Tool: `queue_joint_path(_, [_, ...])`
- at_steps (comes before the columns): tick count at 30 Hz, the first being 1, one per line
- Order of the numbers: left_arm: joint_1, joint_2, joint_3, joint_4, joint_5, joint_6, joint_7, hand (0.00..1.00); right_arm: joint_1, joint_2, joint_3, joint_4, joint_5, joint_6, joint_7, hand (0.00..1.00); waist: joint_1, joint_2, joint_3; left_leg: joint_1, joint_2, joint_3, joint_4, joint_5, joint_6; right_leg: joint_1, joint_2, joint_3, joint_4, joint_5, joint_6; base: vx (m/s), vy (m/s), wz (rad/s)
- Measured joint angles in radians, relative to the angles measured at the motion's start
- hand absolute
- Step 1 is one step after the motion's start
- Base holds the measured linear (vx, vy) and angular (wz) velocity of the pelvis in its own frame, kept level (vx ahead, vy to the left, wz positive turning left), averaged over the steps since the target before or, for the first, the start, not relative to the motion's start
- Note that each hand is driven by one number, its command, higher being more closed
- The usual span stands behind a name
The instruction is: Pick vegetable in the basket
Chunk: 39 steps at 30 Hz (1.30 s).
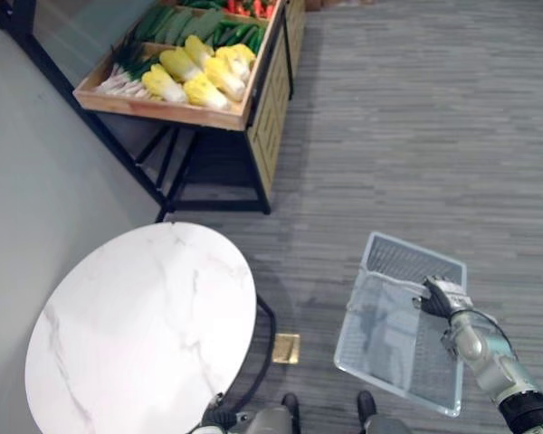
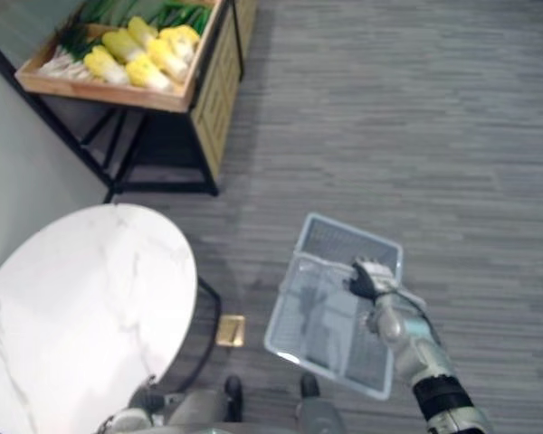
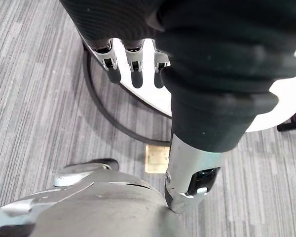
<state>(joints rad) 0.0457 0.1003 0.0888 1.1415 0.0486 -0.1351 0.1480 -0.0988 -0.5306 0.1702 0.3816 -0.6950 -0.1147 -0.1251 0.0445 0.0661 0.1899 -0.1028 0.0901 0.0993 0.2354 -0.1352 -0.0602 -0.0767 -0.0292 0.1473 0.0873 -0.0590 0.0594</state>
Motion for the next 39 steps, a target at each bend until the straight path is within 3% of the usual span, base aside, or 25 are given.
queue_joint_path(4, [-0.001, 0.000, -0.005, -0.001, 0.000, -0.001, 0.001, 0.00, -0.003, 0.002, 0.005, -0.014, -0.003, 0.000, 0.000, 1.00, 0.005, -0.001, 0.000, -0.001, 0.013, 0.013, 0.012, -0.043, 0.000, -0.006, 0.021, 0.052, -0.021, 0.005, 0.011, 0.04, 0.062, -0.40])
queue_joint_path(7, [-0.001, 0.005, -0.008, -0.002, -0.002, -0.001, 0.001, 0.00, 0.000, 0.005, 0.004, -0.013, -0.003, 0.008, 0.001, 1.00, 0.012, -0.012, 0.001, 0.004, 0.014, 0.046, 0.033, -0.086, 0.008, -0.048, 0.032, 0.079, 0.059, -0.036, 0.024, 0.03, 0.053, -0.39])
queue_joint_path(8, [0.000, 0.016, -0.009, -0.002, -0.002, -0.001, 0.000, 0.00, 0.011, 0.018, -0.003, -0.012, -0.004, 0.013, 0.002, 1.00, 0.012, -0.032, 0.002, 0.016, 0.004, 0.054, 0.035, -0.105, 0.019, -0.068, 0.035, 0.084, 0.117, -0.055, 0.029, 0.05, 0.013, -0.35])
queue_joint_path(10, [0.002, 0.026, -0.010, 0.001, -0.002, 0.002, -0.001, 0.00, 0.013, 0.045, -0.006, -0.010, -0.006, 0.022, 0.002, 1.00, 0.015, -0.042, 0.007, 0.045, 0.013, 0.071, 0.026, -0.128, 0.031, -0.148, 0.055, 0.049, 0.310, -0.059, 0.034, 0.04, -0.013, -0.36])
queue_joint_path(12, [0.005, 0.057, -0.017, 0.002, -0.002, 0.006, -0.002, 0.00, 0.024, 0.074, -0.009, -0.009, -0.004, 0.021, 0.002, 1.00, -0.002, -0.076, 0.025, 0.111, 0.009, 0.069, 0.012, -0.144, 0.047, -0.223, 0.035, -0.016, 0.552, -0.043, 0.058, 0.09, -0.029, 0.10])
queue_joint_path(13, [0.009, 0.077, -0.025, 0.004, -0.002, 0.012, -0.003, 0.00, 0.033, 0.089, -0.009, -0.010, -0.004, 0.021, 0.001, 1.00, -0.022, -0.083, 0.029, 0.131, 0.008, 0.053, 0.006, -0.146, 0.050, -0.256, 0.008, -0.084, 0.618, -0.054, 0.039, 0.15, -0.017, 0.35])
queue_joint_path(15, [0.002, 0.091, -0.022, 0.004, -0.002, 0.014, -0.002, 0.00, 0.030, 0.088, -0.012, -0.010, -0.004, 0.020, 0.002, 1.00, -0.019, -0.103, 0.026, 0.162, 0.011, 0.050, -0.018, -0.141, 0.045, -0.271, -0.033, -0.158, 0.557, -0.083, -0.008, 0.19, -0.026, 0.29])
queue_joint_path(16, [-0.001, 0.098, -0.018, 0.003, -0.002, 0.014, -0.001, 0.00, 0.026, 0.088, -0.026, -0.009, -0.004, 0.020, 0.002, 1.00, -0.018, -0.100, 0.028, 0.165, 0.023, 0.030, -0.024, -0.138, 0.038, -0.271, -0.046, -0.179, 0.444, -0.081, -0.008, 0.20, -0.062, 0.33])
queue_joint_path(20, [-0.009, 0.097, -0.013, -0.024, -0.002, 0.014, 0.003, 0.00, -0.012, 0.086, -0.081, 0.007, -0.004, 0.027, 0.001, 1.00, -0.022, -0.095, 0.032, 0.188, 0.057, -0.045, -0.079, -0.132, 0.010, -0.294, -0.109, -0.166, 0.132, -0.013, 0.043, 0.31, -0.179, 0.59])
queue_joint_path(22, [0.001, 0.101, -0.005, -0.023, -0.003, 0.014, 0.004, 0.00, -0.014, 0.090, -0.091, 0.008, -0.004, 0.045, -0.003, 1.00, -0.022, -0.108, 0.024, 0.248, 0.074, -0.086, -0.106, -0.161, -0.049, -0.278, -0.159, -0.176, 0.077, 0.005, 0.056, 0.53, -0.454, 0.63])
queue_joint_path(23, [0.005, 0.105, 0.000, -0.022, -0.002, 0.015, 0.004, 0.00, -0.012, 0.092, -0.091, 0.007, -0.004, 0.046, -0.003, 1.00, -0.021, -0.114, 0.020, 0.262, 0.080, -0.094, -0.107, -0.172, -0.067, -0.282, -0.163, -0.180, 0.097, 0.047, 0.065, 0.48, -0.444, 0.61])
queue_joint_path(24, [0.008, 0.103, 0.013, -0.016, -0.002, 0.015, 0.005, 0.00, -0.011, 0.093, -0.091, 0.007, -0.004, 0.051, -0.003, 1.00, -0.022, -0.100, 0.017, 0.267, 0.099, -0.116, -0.098, -0.179, -0.078, -0.295, -0.157, -0.200, 0.164, 0.112, 0.069, 0.48, -0.404, 0.48])
queue_joint_path(25, [0.010, 0.068, 0.032, -0.005, -0.003, 0.013, 0.005, 0.00, -0.009, 0.095, -0.088, 0.008, -0.006, 0.060, 0.000, 1.00, -0.012, -0.054, -0.005, 0.236, 0.157, -0.147, -0.043, -0.162, -0.087, -0.318, -0.118, -0.238, 0.244, 0.068, 0.039, 0.46, -0.393, 0.37])
queue_joint_path(26, [0.010, 0.055, 0.037, 0.004, -0.003, 0.013, 0.004, 0.00, -0.012, 0.095, -0.084, 0.008, -0.009, 0.059, 0.001, 1.00, -0.011, -0.042, -0.005, 0.215, 0.175, -0.166, 0.001, -0.148, -0.085, -0.316, -0.104, -0.253, 0.260, 0.052, 0.023, 0.52, -0.453, 0.28])
queue_joint_path(28, [0.016, 0.030, 0.047, 0.017, -0.005, 0.016, 0.004, 0.00, -0.013, 0.105, -0.078, 0.008, -0.007, 0.059, 0.002, 1.00, -0.013, -0.040, -0.005, 0.132, 0.190, -0.215, 0.174, -0.054, -0.061, -0.287, -0.088, -0.294, 0.296, 0.008, -0.008, 0.37, -0.354, 0.34])
queue_joint_path(29, [0.021, 0.017, 0.078, 0.009, -0.010, 0.012, 0.007, 0.00, -0.006, 0.105, -0.075, 0.008, -0.006, 0.059, 0.002, 1.00, -0.013, -0.041, -0.004, 0.071, 0.202, -0.224, 0.299, 0.054, -0.043, -0.233, -0.079, -0.323, 0.290, -0.020, -0.034, 0.44, -0.361, 0.56])
queue_joint_path(30, [0.018, 0.025, 0.076, -0.007, -0.010, 0.010, 0.007, 0.00, -0.002, 0.104, -0.070, 0.007, -0.006, 0.060, 0.002, 1.00, -0.010, -0.056, 0.005, 0.023, 0.214, -0.216, 0.417, 0.121, -0.030, -0.167, -0.075, -0.354, 0.258, -0.041, -0.053, 0.43, -0.333, 0.57])
queue_joint_path(32, [0.015, 0.024, 0.075, -0.032, -0.010, 0.006, 0.006, 0.00, 0.003, 0.099, -0.069, -0.005, -0.007, 0.060, 0.001, 1.00, -0.003, -0.059, 0.005, -0.050, 0.209, -0.152, 0.539, 0.084, -0.010, -0.076, -0.072, -0.387, 0.202, -0.055, -0.075, 0.32, -0.240, 0.49])
queue_joint_path(35, [0.011, 0.022, 0.070, -0.058, -0.010, 0.004, 0.005, 0.00, 0.013, 0.088, -0.073, -0.036, -0.006, 0.060, -0.003, 1.00, -0.003, -0.061, 0.004, -0.147, 0.162, -0.016, 0.525, 0.034, 0.026, 0.029, -0.074, -0.462, 0.111, -0.065, -0.084, 0.26, -0.181, 0.68])
queue_joint_path(38, [-0.003, 0.019, 0.052, -0.070, -0.007, 0.007, 0.004, 0.00, 0.012, 0.067, -0.074, -0.038, -0.007, 0.060, -0.003, 1.00, 0.011, -0.064, 0.004, -0.195, 0.092, 0.082, 0.355, 0.004, 0.018, 0.078, -0.081, -0.532, 0.080, -0.072, -0.076, 0.19, -0.021, 0.73])
queue_joint_path(39, [-0.003, 0.016, 0.040, -0.075, -0.006, 0.010, 0.004, 0.00, 0.011, 0.057, -0.074, -0.038, -0.007, 0.060, -0.003, 1.00, 0.021, -0.061, 0.002, -0.192, 0.051, 0.088, 0.222, 0.015, 0.011, 0.090, -0.080, -0.552, 0.069, -0.077, -0.069, 0.23, 0.092, 0.48])
